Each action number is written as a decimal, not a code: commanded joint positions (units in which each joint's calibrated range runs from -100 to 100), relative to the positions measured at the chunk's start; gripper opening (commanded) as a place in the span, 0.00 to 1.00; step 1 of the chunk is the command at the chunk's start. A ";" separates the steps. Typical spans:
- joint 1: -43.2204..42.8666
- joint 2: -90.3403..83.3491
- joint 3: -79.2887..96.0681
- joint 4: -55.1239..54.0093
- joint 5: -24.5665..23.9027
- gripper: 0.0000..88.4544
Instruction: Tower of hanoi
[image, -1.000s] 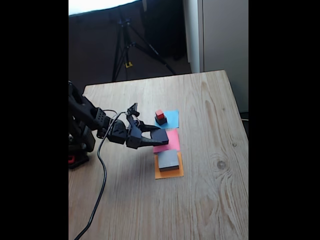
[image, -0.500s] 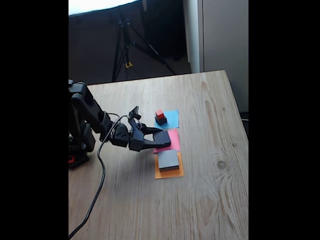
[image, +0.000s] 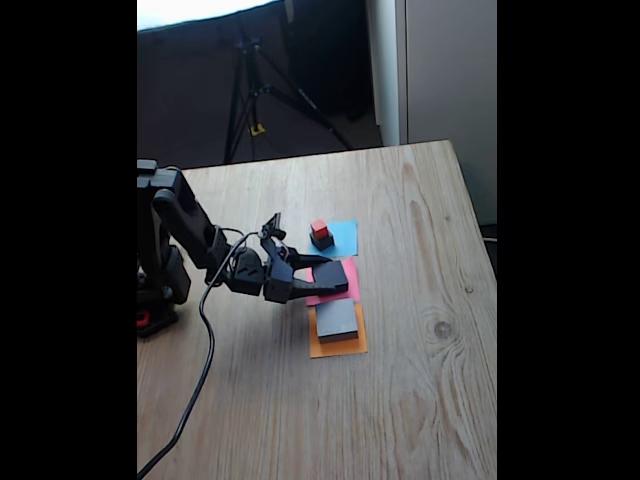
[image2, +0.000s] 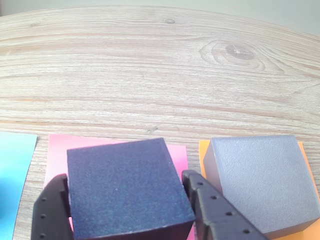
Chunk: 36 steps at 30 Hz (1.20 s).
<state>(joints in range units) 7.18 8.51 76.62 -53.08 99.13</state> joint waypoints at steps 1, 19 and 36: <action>-0.36 -0.18 0.29 -2.32 0.87 0.21; -0.36 -0.33 3.20 -5.80 0.87 0.29; -0.70 -3.21 2.11 -6.04 0.87 0.36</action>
<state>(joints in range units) 7.18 8.51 79.75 -58.37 99.13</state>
